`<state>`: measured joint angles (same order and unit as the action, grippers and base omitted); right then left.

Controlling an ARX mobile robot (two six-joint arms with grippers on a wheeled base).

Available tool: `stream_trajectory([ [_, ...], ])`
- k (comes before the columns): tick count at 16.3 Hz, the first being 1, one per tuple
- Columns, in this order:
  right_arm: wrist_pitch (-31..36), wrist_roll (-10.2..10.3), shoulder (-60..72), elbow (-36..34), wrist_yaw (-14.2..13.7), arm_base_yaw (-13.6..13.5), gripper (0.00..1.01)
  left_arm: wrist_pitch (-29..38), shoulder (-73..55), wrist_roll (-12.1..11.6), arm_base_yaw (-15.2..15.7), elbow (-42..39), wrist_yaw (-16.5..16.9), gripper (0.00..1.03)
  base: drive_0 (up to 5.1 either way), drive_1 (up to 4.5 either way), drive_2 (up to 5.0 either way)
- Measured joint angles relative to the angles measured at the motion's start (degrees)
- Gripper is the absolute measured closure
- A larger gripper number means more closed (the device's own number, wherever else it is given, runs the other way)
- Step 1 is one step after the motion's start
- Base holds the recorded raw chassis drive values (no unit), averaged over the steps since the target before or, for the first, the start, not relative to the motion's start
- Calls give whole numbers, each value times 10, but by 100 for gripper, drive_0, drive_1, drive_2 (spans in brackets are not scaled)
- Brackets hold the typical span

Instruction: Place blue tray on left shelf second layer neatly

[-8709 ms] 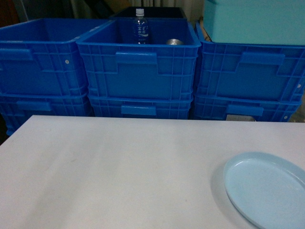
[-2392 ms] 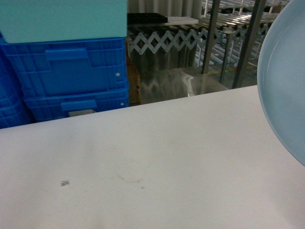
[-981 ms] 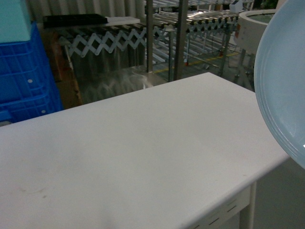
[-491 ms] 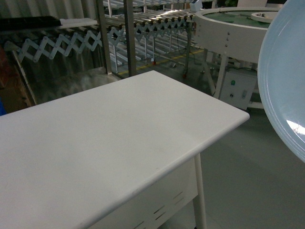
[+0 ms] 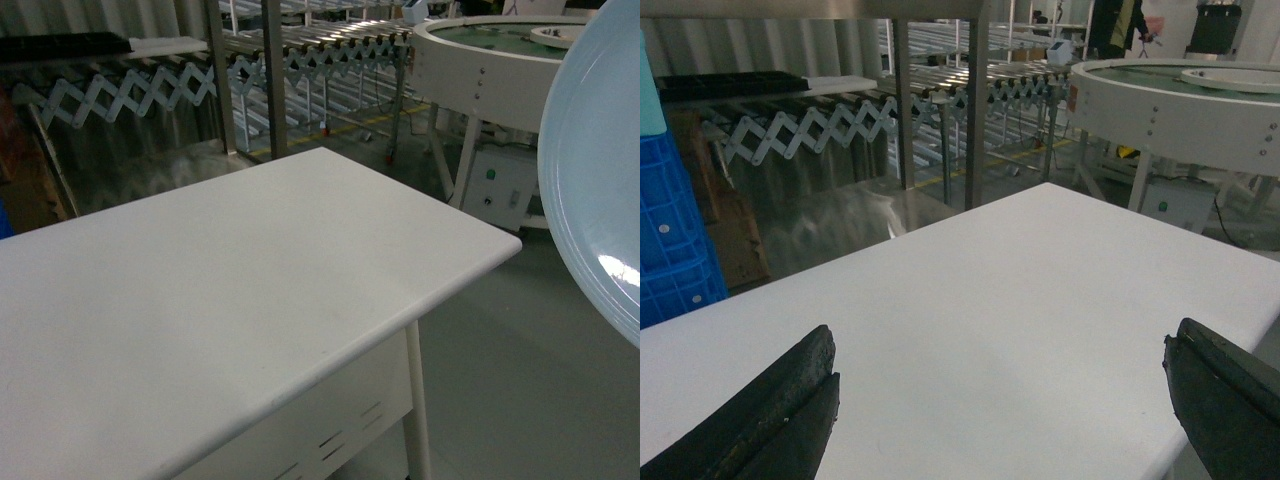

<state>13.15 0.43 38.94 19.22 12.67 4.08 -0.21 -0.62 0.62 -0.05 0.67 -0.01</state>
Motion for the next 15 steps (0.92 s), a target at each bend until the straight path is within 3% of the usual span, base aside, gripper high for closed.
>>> stream_trajectory([
  [6,1,0,0,0,2,0,99,0,0,0,0,0,0,5,398,-96,-339],
  [15,1,0,1,0,2,0,99,0,0,0,0,0,-1,5,273,-233,-486],
])
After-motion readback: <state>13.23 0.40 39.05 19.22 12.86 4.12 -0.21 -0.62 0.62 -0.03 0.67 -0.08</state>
